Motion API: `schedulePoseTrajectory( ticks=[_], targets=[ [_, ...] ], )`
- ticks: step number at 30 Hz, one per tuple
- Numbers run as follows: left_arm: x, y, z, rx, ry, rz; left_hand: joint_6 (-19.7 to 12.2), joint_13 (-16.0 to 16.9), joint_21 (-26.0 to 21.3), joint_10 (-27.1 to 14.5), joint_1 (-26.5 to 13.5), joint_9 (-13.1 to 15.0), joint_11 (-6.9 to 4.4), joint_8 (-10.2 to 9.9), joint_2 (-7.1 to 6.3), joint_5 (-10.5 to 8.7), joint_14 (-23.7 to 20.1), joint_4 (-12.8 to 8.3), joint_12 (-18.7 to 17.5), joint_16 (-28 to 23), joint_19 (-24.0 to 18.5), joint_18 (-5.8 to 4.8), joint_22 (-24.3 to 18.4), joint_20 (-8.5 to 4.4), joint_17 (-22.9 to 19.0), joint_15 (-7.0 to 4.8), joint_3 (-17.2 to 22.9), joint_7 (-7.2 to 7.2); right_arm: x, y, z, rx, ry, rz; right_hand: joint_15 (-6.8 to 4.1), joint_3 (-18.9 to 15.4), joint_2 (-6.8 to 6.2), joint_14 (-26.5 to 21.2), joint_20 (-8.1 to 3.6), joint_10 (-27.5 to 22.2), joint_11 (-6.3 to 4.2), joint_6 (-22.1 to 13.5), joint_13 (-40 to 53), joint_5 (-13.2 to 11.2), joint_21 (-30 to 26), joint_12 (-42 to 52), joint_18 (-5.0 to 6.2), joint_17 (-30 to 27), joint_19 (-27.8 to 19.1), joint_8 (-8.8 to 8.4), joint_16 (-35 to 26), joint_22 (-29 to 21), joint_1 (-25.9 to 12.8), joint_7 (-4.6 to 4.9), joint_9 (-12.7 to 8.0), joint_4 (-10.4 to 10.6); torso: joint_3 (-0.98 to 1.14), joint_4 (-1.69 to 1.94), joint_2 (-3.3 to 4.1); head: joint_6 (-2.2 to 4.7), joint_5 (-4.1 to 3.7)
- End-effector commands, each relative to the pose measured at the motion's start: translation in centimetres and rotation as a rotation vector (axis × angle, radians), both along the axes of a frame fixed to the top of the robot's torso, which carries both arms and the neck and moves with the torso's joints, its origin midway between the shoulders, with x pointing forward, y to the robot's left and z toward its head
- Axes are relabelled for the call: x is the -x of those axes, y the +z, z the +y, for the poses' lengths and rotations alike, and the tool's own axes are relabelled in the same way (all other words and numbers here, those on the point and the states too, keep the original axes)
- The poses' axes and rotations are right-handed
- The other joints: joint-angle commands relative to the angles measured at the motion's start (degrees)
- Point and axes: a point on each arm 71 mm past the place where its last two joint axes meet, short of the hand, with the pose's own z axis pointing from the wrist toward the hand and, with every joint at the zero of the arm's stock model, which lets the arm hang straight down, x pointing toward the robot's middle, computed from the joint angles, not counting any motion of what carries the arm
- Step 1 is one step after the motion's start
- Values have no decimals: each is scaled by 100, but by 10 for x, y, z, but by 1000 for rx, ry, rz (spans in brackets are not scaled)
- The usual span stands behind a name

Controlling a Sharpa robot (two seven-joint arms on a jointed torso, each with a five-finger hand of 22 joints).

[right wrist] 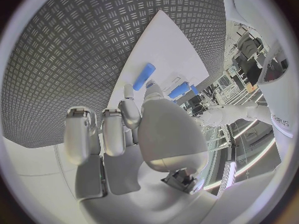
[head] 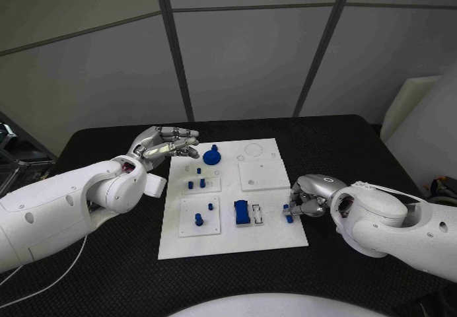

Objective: Assemble the parts on the task board

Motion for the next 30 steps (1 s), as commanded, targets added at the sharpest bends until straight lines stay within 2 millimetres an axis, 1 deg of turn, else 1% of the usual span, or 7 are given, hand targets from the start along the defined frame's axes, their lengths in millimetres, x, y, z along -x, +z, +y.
schedulePoseTrajectory(
  ticks=[1, 16, 23, 26, 28, 29, 30],
  targets=[
    [0, 2, 0, 12, -9, -10, 20, -5, -35, 48, -13, 0, -3, 37, 55, -22, 51, -5, -20, -36, 47, -64, -5, 3, 9, -8, -33, 26, 0, -3, 0, 43, 17, 27, 3, -28, -30, 297, 21, -19, -10, 51, -6, 7, -28, -42, -37, -6, 75, -31, -40, 958, 40, -2, 7, -3, 0, -3, 0, -15, 14],
    [0, 2, 1, 10, -6, -9, 20, -5, -35, 48, -13, 0, -3, 37, 55, -22, 51, -5, -20, -36, 47, -64, -5, 3, 9, -8, -33, 26, 2, -9, 5, 137, 76, 73, -13, -21, -45, 293, 5, -42, -28, 100, -15, 21, -54, -91, -30, -19, 54, -62, -58, 939, 310, -18, 43, -107, -1, -3, -6, -38, 40],
    [0, 2, 1, 10, -6, -9, 19, -9, -39, 50, -11, 0, -3, 38, 58, -22, 57, -7, -22, -48, 51, -64, -14, 2, 10, -8, -34, 25, 3, -9, 9, 166, 100, 75, -24, 8, -7, 297, -5, -46, -42, 137, -10, 202, -61, -107, -29, -6, 50, -78, -56, 936, 474, -32, 67, -162, 0, -8, -4, -35, 45],
    [0, 2, 1, 10, -6, -9, 19, -9, -39, 50, -11, 0, -3, 38, 58, -22, 57, -7, -22, -48, 51, -64, -14, 2, 10, -8, -34, 25, 2, -9, 10, 199, 118, 51, -40, 76, 40, 297, -16, -52, -59, 152, -10, 336, -68, -121, -27, -1, 46, -91, -56, 932, 655, -49, 79, -242, -5, -6, -7, -35, 39],
    [0, 2, 1, 11, -7, -9, 19, -9, -39, 50, -11, 0, -3, 38, 58, -22, 57, -7, -22, -48, 51, -64, -14, 2, 10, -8, -34, 25, 1, -9, 11, 215, 125, 38, -52, 183, 110, 299, -31, -58, -66, 159, -13, 100, -68, -139, -28, 10, 47, -112, -53, 933, 829, -53, 85, -309, -6, -4, -7, -34, 40],
    [0, 2, 1, 11, -7, -9, 19, -9, -39, 50, -11, 0, -3, 38, 58, -22, 57, -7, -22, -48, 51, -64, -14, 2, 10, -8, -34, 25, 1, -9, 12, 223, 131, 28, -53, 267, 146, 301, -37, -60, -68, 166, -14, -116, -67, -150, -29, 19, 49, -131, -51, 936, 919, -54, 88, -333, -6, 1, -8, -37, 42],
    [0, 2, 1, 11, -7, -9, 19, -9, -39, 50, -11, 0, -3, 38, 58, -22, 57, -7, -22, -48, 51, -64, -14, 2, 10, -8, -34, 25, 1, -9, 12, 225, 133, 24, -53, 306, 156, 301, -38, -57, -70, 171, -9, -145, -67, -148, -30, 23, 51, -139, -49, 937, 954, -55, 90, -343, -4, 5, -9, -40, 43]
  ],
)
